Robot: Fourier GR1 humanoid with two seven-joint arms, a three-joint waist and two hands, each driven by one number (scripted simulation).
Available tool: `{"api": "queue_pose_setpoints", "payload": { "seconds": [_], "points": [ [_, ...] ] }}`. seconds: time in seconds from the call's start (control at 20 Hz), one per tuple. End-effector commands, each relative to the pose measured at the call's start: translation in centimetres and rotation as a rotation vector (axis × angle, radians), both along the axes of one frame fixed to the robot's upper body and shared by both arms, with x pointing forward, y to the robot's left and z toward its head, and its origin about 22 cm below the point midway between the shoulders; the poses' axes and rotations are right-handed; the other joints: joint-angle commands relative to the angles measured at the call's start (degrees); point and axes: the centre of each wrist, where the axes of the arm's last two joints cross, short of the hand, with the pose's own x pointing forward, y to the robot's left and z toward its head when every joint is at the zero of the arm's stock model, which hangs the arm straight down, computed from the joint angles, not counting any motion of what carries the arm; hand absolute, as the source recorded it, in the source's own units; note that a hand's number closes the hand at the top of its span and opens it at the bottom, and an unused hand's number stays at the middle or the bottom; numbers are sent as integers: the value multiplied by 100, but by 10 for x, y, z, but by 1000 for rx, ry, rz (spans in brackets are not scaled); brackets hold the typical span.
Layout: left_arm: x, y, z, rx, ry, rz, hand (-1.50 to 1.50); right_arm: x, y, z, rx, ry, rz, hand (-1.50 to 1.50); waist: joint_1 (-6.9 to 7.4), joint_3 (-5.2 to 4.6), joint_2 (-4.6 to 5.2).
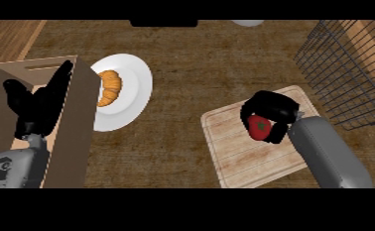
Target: Pick the tomato from the cutting board and place it in the basket
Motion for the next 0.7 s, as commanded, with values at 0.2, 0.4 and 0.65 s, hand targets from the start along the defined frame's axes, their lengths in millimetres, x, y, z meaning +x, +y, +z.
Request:
{"api": "queue_pose_setpoints", "payload": {
  "seconds": [0.2, 0.4, 0.65],
  "points": [
    [-4, -5, -2, 6, -4, -12, 0, 22, 3, 3, 23, 42, -600, 150, 27, 18, 90],
    [-3, 0, 4, 14, -11, 13, 0, 22, -10, -1, 68, 65, -995, 150, -163, 12, 116],
    [-2, -6, 2, 14, -15, -25, 0, 40, 47, 16, 215, 98, -1390, 150, 218, 12, 157]
  ]
}}
